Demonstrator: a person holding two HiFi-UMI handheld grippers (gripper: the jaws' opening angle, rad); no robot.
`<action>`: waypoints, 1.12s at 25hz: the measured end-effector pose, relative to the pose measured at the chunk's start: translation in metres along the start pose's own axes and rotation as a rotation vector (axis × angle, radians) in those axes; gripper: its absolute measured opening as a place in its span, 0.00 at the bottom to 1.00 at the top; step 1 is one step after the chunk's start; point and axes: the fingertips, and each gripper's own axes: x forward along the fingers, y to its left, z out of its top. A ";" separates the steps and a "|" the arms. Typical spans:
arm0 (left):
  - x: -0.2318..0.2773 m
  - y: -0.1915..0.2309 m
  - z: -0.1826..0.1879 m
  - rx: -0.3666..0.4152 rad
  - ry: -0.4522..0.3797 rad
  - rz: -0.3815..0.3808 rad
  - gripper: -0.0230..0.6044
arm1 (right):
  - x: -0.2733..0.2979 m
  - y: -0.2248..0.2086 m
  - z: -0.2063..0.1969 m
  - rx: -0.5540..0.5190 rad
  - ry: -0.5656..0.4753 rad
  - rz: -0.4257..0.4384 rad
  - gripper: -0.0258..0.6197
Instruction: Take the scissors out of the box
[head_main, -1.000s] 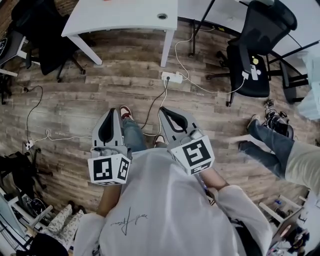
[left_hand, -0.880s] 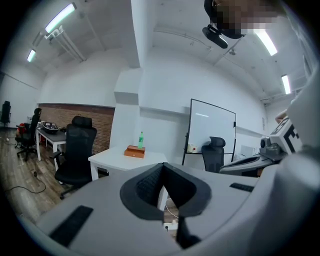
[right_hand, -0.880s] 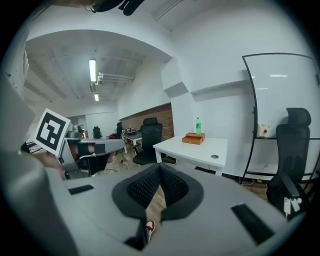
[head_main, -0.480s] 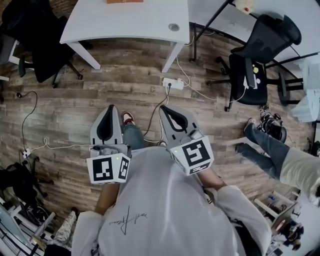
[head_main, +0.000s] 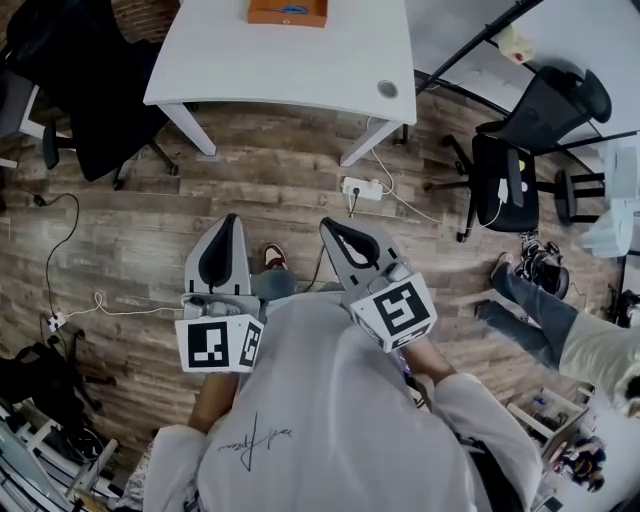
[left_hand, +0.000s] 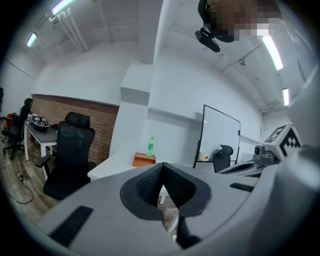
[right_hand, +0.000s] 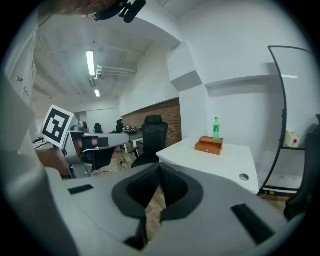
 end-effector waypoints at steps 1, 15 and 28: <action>0.002 0.008 0.002 -0.009 -0.001 -0.004 0.05 | 0.006 0.002 0.003 -0.005 0.000 0.009 0.05; 0.037 0.051 0.015 0.001 -0.001 -0.053 0.05 | 0.059 -0.020 0.042 -0.030 -0.043 -0.045 0.05; 0.146 0.069 0.032 -0.004 0.018 -0.173 0.05 | 0.131 -0.110 0.078 0.019 -0.139 -0.127 0.05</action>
